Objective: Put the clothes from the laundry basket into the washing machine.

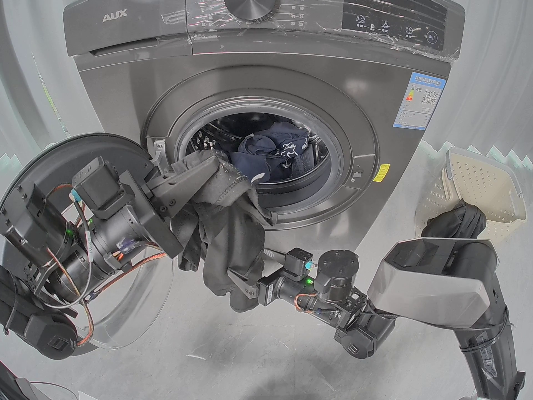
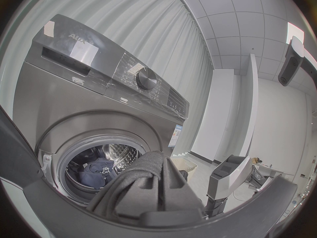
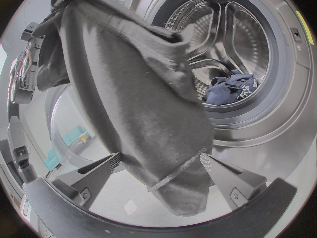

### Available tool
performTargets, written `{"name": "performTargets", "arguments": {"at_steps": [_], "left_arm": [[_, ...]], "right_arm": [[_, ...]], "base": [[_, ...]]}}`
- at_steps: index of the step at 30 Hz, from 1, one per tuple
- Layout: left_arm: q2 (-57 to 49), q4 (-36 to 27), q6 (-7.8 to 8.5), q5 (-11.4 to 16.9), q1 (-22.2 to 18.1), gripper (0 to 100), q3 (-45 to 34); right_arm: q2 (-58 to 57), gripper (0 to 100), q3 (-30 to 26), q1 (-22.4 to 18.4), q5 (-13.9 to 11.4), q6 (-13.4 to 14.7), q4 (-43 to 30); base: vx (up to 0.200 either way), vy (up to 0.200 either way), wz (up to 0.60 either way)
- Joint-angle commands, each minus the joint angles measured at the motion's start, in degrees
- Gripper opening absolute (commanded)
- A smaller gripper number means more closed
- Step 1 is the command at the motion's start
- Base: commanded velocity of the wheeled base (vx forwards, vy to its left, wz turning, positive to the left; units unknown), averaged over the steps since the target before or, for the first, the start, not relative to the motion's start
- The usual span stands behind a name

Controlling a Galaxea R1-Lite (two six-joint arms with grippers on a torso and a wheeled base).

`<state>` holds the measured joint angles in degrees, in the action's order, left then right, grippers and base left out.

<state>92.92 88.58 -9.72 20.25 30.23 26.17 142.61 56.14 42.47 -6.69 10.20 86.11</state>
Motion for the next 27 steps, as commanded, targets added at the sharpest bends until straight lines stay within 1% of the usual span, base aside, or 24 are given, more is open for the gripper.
{"name": "performTargets", "arguments": {"at_steps": [1,6,9,17,22,25,26,27], "left_arm": [[0.0,0.0,-0.04,0.0,0.0,0,0.0],[0.0,0.0,0.05,0.1,-0.1,0,0.0],[0.0,0.0,0.05,0.1,-0.1,0,0.0],[0.0,0.0,-0.04,0.1,-0.2,0,0.0],[-0.5,0.0,-0.04,0.1,-0.2,0,0.0],[-0.6,0.0,-0.04,0.1,0.0,0,0.0],[-0.6,0.0,-0.04,0.1,0.0,0,0.0],[-0.8,0.0,-0.04,0.1,0.2,0,0.0]], "right_arm": [[1.3,100,0.9,-1.1,0.0,0.0,0.1],[1.1,100,0.9,-2.5,0.0,0.0,0.1],[1.0,100,0.6,-3.7,-0.5,0.1,0.2],[1.3,100,0.8,-3.2,-0.6,0.3,0.5],[1.5,100,1.0,-2.6,-0.6,1.9,0.2],[2.0,100,1.7,-2.4,-0.6,3.9,0.1],[2.0,100,1.7,-2.4,-0.6,3.9,0.1],[2.8,100,2.9,-2.4,-0.6,5.9,0.0]], "base": [[0.000,0.000,0.00],[0.000,0.000,0.00],[0.000,0.000,0.00],[0.000,0.000,0.00],[0.000,0.000,0.00],[0.000,0.000,0.00],[0.000,0.000,0.00],[0.000,0.000,0.00]]}}
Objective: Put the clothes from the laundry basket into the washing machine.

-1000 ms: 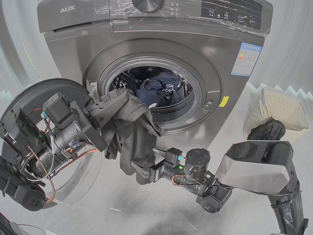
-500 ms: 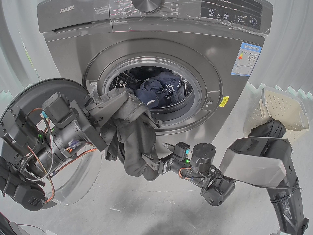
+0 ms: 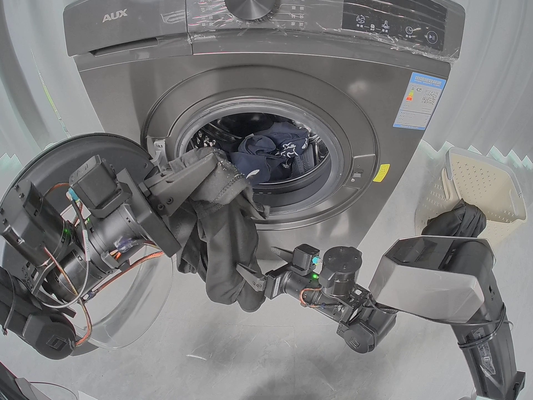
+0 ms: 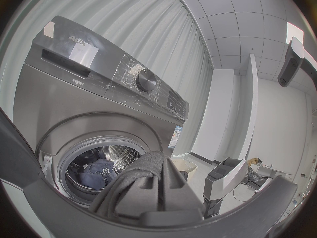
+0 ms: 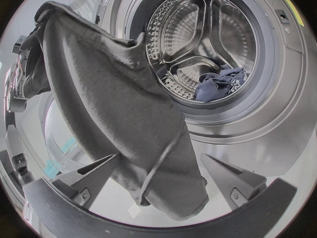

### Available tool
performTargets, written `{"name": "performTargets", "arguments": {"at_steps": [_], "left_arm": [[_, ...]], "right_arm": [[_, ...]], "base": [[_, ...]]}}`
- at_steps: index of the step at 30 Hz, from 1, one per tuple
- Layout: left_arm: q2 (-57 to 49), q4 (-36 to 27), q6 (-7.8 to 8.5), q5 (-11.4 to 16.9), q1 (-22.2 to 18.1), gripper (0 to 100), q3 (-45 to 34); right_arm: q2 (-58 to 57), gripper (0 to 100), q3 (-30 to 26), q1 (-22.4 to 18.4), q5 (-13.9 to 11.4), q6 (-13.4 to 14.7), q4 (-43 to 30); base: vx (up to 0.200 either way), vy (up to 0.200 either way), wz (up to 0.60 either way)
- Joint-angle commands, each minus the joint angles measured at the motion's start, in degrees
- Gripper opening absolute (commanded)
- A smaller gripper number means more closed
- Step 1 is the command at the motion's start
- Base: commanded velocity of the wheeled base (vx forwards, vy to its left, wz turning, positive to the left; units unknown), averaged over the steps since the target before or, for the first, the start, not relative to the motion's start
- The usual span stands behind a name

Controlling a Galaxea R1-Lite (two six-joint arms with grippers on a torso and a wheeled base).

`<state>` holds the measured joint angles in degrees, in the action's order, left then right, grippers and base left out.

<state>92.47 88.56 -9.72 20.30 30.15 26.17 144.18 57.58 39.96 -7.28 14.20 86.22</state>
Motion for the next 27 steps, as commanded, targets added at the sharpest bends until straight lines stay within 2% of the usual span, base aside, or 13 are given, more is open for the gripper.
{"name": "performTargets", "arguments": {"at_steps": [1,9,13,14,24,26,27], "left_arm": [[-0.4,0.0,-0.22,0.0,0.4,0,0.0],[-1.0,0.0,-0.39,0.0,0.4,0,0.0],[-0.9,0.0,-0.39,0.0,0.4,0,0.0],[-0.9,0.0,-0.39,0.0,0.4,0,0.0],[-0.4,-0.1,-0.39,-0.1,-0.4,0,0.0],[-0.3,-0.1,-0.48,-0.1,-1.1,0,0.0],[-0.3,-0.1,-0.39,-0.1,-1.6,0,0.0]], "right_arm": [[1.5,100,2.2,0.1,0.0,3.0,-0.2],[4.0,100,6.7,1.1,-1.2,9.2,0.3],[4.3,100,6.7,1.6,-1.2,9.7,1.0],[4.3,0,6.7,1.6,-1.2,9.7,1.1],[2.6,0,4.2,1.1,-1.0,9.1,2.1],[0.5,0,1.8,0.8,-0.9,7.9,2.0],[-0.7,0,0.4,0.7,-0.7,6.5,2.0]], "base": [[0.000,0.000,0.00],[0.000,0.000,0.00],[0.000,0.000,0.00],[0.000,0.000,0.00],[0.000,0.000,0.00],[0.000,0.000,0.00],[0.000,0.000,0.00]]}}
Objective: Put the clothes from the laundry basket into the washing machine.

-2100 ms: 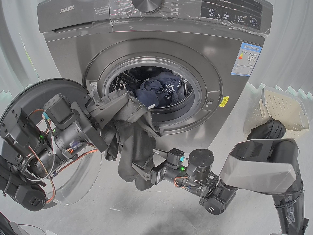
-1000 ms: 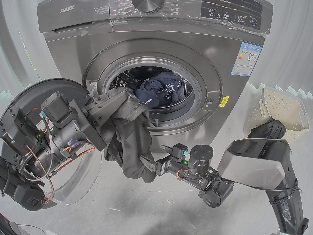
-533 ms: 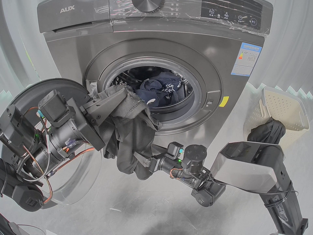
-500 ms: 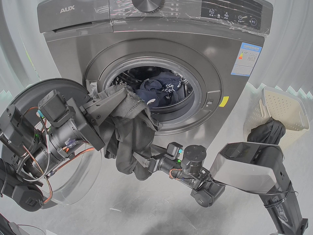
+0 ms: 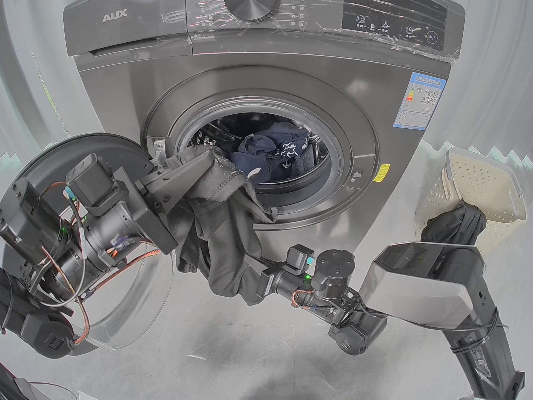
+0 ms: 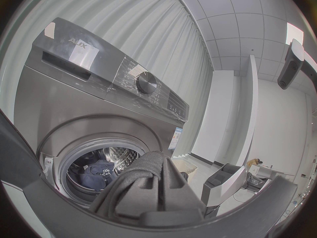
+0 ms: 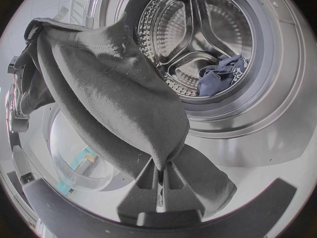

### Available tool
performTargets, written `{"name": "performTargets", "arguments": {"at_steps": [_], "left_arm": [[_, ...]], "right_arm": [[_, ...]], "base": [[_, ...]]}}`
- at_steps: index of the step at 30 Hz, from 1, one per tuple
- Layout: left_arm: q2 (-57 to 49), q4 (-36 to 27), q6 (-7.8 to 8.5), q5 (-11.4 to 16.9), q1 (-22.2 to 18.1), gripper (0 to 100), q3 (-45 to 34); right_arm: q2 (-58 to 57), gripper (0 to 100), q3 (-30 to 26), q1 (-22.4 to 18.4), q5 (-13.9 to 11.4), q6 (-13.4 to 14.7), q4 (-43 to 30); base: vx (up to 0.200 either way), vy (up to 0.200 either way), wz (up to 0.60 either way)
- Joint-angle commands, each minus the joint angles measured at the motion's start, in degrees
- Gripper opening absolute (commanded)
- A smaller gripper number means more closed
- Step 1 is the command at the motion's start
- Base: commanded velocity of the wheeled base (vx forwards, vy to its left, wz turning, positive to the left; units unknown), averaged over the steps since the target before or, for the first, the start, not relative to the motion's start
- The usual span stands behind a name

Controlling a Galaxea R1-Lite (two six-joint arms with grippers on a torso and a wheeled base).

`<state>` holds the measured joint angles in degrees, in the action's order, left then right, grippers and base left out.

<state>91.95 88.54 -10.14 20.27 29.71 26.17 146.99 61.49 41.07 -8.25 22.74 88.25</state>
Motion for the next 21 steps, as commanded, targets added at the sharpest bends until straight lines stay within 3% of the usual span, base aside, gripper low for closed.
{"name": "performTargets", "arguments": {"at_steps": [1,2,3,6,8,13,21], "left_arm": [[0.2,0.0,0.04,0.0,-1.7,0,0.0],[0.2,0.0,0.04,0.0,-1.7,0,0.0],[0.2,0.0,-0.05,0.0,-2.4,0,0.0],[0.2,0.0,-0.67,0.2,-3.3,0,-0.1],[0.2,0.1,-0.67,0.3,-3.8,0,-0.2],[0.2,0.1,-0.67,0.6,-4.7,0,-0.5],[0.2,0.1,-0.67,0.5,-4.7,0,-1.2]], "right_arm": [[-4.8,0,-5.0,-0.7,0.3,-3.6,0.0],[-4.8,0,-5.0,-0.7,0.3,-3.6,0.0],[-7.4,0,-8.5,-1.9,0.6,-7.1,0.0],[-13.3,0,-16.2,-3.6,0.6,-13.3,0.0],[-16.7,0,-19.8,-4.3,0.7,-14.6,0.0],[-24.2,0,-27.6,-6.1,1.5,-15.0,-0.5],[-29.6,0,-29.8,-7.1,1.5,-14.6,0.0]], "base": [[0.000,0.000,0.00],[0.000,0.000,0.00],[0.000,0.000,0.00],[0.000,0.000,0.00],[0.000,0.000,0.00],[0.000,0.000,0.00],[0.000,0.000,0.00]]}}
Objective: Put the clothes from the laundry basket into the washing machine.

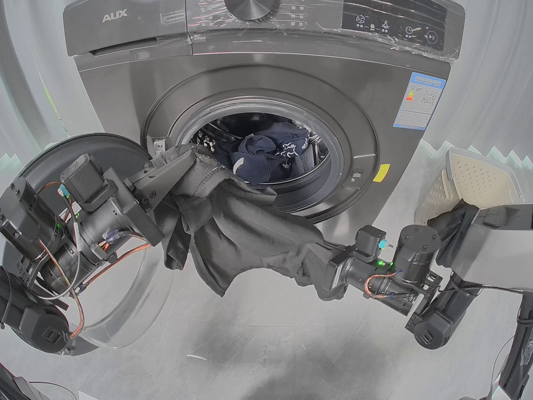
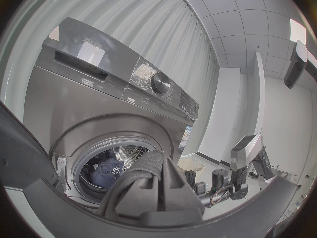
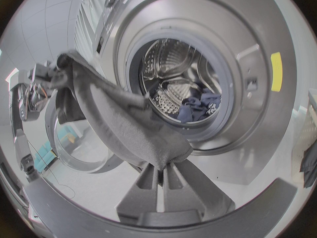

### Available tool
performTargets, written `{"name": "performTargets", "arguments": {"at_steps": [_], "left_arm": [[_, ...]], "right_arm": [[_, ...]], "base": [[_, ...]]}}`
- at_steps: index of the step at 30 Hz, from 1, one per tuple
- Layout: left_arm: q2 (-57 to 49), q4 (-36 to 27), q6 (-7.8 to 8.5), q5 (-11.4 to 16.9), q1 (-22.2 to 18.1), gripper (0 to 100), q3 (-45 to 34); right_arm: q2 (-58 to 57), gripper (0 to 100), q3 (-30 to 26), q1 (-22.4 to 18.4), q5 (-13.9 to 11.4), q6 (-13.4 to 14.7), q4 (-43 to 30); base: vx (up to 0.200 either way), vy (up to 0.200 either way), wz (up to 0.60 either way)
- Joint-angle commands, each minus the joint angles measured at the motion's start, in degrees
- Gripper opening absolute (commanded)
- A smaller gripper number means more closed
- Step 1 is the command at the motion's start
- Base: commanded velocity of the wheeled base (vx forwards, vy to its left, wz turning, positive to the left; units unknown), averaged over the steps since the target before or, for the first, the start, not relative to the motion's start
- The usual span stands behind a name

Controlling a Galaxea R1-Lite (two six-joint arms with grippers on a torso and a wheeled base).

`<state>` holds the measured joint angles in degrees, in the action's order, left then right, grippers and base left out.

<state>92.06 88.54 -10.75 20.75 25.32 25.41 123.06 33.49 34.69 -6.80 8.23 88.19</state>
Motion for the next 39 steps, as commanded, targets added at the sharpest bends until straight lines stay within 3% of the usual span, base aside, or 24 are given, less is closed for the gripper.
{"name": "performTargets", "arguments": {"at_steps": [1,6,15,21,29,39], "left_arm": [[0.0,0.1,-0.06,0.0,-0.4,0,-0.8],[0.1,0.1,-0.15,0.0,-1.7,0,-1.1],[0.7,0.1,-0.06,-0.4,-3.0,0,-0.9],[0.3,0.1,0.03,-0.6,-3.1,0,-0.7],[0.0,0.1,-0.06,-0.6,-5.7,0,0.1],[-0.9,0.1,-0.06,-0.5,-5.0,0,0.5]], "right_arm": [[-7.1,0,-2.0,-0.8,0.1,-0.1,0.1],[-11.4,0,-2.0,-2.4,1.4,-0.5,0.0],[-16.2,0,-2.6,-6.9,0.6,-1.1,-0.1],[-15.7,0,-3.6,-6.9,-0.2,-0.9,0.1],[-15.3,0,0.6,-6.8,1.7,-0.3,0.1],[-10.1,0,0.7,-6.4,2.1,0.3,0.1]], "base": [[0.000,0.000,0.00],[0.000,0.000,0.00],[0.000,0.000,0.00],[0.000,0.000,0.00],[0.000,0.000,0.00],[0.000,0.000,0.00]]}}
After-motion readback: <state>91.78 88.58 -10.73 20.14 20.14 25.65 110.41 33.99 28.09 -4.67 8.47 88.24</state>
